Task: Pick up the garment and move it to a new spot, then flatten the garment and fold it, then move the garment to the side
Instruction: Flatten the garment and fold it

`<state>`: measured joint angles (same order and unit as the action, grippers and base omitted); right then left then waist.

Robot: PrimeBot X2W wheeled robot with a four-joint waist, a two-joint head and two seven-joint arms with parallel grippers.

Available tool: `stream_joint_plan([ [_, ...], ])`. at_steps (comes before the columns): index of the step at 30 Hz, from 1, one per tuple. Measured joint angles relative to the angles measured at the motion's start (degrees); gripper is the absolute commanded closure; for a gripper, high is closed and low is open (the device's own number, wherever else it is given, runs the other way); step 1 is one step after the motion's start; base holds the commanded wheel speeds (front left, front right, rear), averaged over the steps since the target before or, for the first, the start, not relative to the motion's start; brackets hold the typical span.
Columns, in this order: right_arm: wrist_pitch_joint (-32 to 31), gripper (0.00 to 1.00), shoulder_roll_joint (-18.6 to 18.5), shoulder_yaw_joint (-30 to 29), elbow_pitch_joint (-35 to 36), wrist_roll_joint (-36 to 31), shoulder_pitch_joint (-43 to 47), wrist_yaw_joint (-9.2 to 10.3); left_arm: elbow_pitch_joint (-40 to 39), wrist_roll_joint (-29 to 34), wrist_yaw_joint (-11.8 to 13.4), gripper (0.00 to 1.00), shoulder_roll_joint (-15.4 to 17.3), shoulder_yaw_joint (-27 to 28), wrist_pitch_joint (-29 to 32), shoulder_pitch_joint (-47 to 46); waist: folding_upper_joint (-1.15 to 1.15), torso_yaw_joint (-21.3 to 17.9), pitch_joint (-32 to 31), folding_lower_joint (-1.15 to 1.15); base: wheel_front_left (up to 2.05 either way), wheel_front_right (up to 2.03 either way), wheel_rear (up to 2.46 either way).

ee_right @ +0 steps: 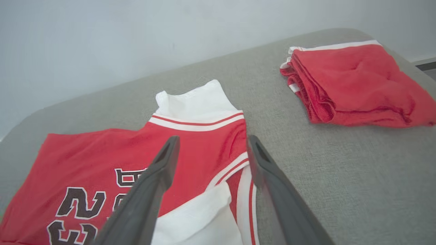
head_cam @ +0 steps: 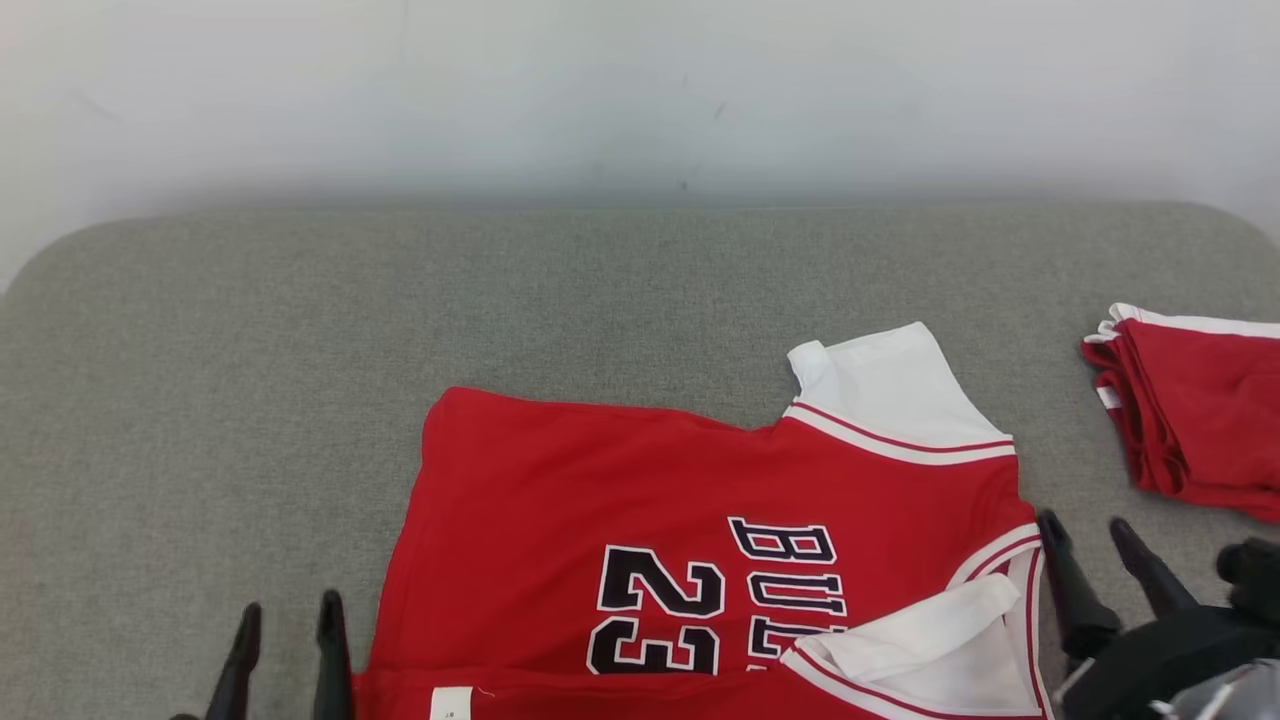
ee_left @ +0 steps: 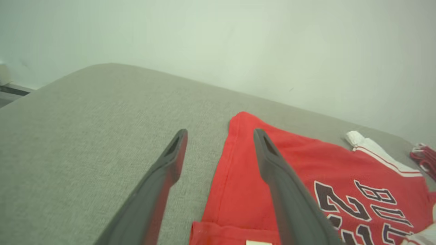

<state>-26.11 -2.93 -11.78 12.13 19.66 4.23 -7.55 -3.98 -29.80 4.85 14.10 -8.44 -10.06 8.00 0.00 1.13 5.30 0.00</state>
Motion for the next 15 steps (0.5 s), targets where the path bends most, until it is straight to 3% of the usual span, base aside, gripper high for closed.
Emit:
stream_joint_plan([
  [3, 9.2, 0.00, 0.0, 4.7, -2.4, -2.5, -1.3, 0.00, 2.2, 0.8, -3.4, 0.00, -2.0, -0.5, -4.1, -1.5, 0.00, 0.1, -0.9, 0.00, 0.00, 0.00, 0.00],
  [9, 24.3, 0.00, 0.1, 7.4, -9.7, -8.1, -2.1, 0.00, 2.0, 6.5, -7.5, 0.00, -7.7, 3.6, -5.0, -4.6, 0.00, 0.2, -2.9, 0.00, 0.00, 0.00, 0.00],
  [15, 33.3, 0.00, 0.1, 7.3, -16.9, -9.1, -3.1, 0.00, 4.8, 10.2, -10.5, 0.00, -10.3, 5.7, -5.0, -3.6, 0.00, -0.4, -4.8, 0.00, 0.00, 0.00, 0.00],
])
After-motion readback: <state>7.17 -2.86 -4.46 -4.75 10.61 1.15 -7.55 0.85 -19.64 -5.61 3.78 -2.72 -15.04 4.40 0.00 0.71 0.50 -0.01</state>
